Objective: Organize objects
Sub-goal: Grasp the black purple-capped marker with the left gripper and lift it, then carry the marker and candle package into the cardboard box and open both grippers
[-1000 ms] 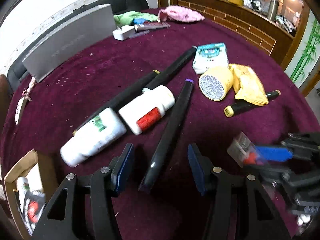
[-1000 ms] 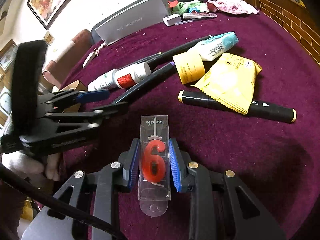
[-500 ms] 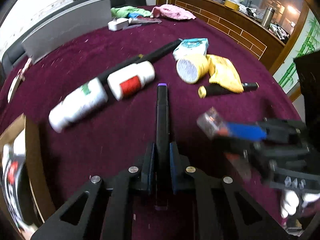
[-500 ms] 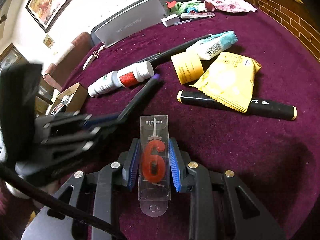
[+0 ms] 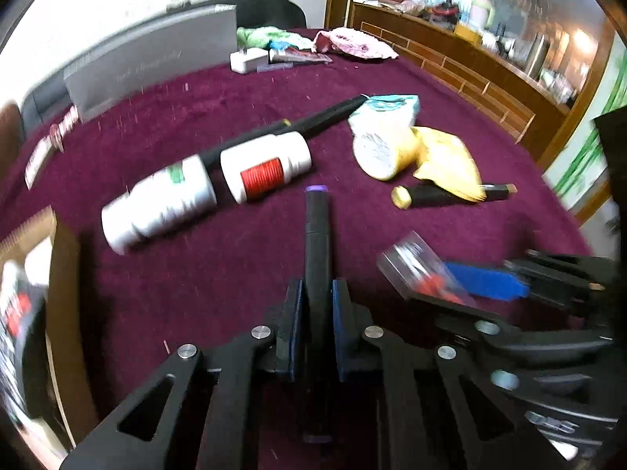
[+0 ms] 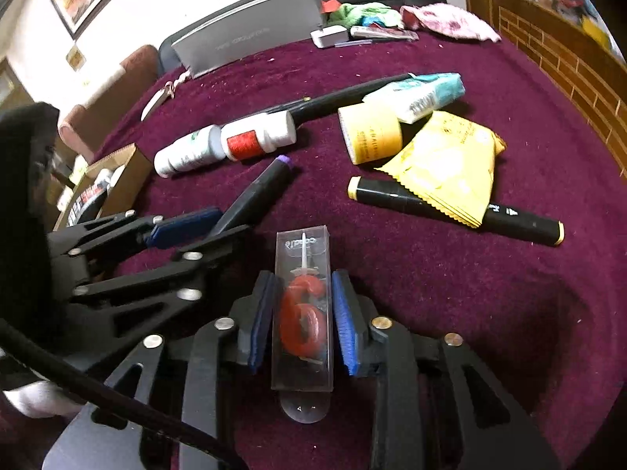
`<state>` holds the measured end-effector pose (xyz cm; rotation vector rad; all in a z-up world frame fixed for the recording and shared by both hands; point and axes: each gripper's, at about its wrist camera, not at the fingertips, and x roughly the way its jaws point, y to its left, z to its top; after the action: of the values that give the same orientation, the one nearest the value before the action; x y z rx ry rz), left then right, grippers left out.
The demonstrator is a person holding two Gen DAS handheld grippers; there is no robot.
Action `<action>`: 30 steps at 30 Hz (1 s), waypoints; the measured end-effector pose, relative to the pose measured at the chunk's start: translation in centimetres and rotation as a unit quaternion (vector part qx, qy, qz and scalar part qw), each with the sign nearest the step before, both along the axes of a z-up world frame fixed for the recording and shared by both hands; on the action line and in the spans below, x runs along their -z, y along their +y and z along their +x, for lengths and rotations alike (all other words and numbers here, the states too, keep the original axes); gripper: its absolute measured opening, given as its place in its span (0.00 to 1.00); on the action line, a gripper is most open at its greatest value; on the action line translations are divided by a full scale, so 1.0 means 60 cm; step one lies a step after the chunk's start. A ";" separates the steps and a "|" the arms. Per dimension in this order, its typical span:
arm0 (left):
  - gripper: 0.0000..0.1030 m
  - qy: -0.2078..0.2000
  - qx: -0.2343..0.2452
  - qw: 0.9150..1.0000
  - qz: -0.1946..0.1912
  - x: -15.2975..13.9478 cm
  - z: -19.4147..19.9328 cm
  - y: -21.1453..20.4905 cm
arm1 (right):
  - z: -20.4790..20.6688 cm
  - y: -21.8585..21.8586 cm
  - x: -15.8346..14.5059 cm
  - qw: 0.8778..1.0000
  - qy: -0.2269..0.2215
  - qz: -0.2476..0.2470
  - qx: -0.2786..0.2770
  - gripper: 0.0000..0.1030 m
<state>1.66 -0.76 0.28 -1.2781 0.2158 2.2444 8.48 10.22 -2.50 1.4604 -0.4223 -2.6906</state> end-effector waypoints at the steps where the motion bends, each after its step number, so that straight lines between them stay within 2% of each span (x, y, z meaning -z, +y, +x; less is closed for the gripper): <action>1: 0.10 -0.005 -0.002 1.000 0.008 -0.001 0.009 -0.009 | 0.001 -0.005 0.000 1.000 0.000 0.009 -0.003 0.34; 4: 0.10 -0.008 -0.015 0.999 0.032 -0.007 0.036 -0.039 | 0.002 -0.030 0.002 0.998 0.001 0.068 -0.015 0.35; 6: 0.11 -0.006 -0.030 0.998 0.048 -0.013 0.049 -0.061 | 0.002 -0.049 0.006 0.992 -0.001 0.122 -0.020 0.25; 7: 0.11 -0.003 -0.035 0.998 0.058 -0.017 0.054 -0.071 | 0.004 -0.054 0.005 0.990 0.000 0.139 -0.020 0.24; 13: 0.11 0.010 -0.064 0.991 0.114 -0.050 0.090 -0.138 | 0.027 -0.036 -0.018 0.996 0.002 0.089 -0.006 0.24; 17: 0.11 0.035 -0.078 0.984 0.154 -0.085 0.117 -0.189 | 0.046 -0.046 -0.056 0.998 0.023 0.056 -0.008 0.24; 20: 0.11 0.058 -0.096 0.977 0.180 -0.115 0.140 -0.244 | 0.052 -0.075 -0.092 0.998 0.042 0.032 -0.031 0.25; 23: 0.11 0.079 -0.125 0.972 0.182 -0.137 0.157 -0.309 | 0.051 -0.119 -0.121 0.997 0.052 0.010 -0.064 0.25; 26: 0.11 0.093 -0.163 0.968 0.165 -0.143 0.163 -0.377 | 0.038 -0.171 -0.137 0.993 0.054 -0.015 -0.102 0.25; 30: 0.11 0.079 -0.210 0.963 0.147 -0.126 0.155 -0.456 | 0.013 -0.245 -0.137 0.987 0.044 -0.048 -0.147 0.25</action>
<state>10.93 -28.11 7.82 -1.0590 -0.3549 2.6130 9.25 -4.50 5.71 1.2604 -0.3007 -2.4547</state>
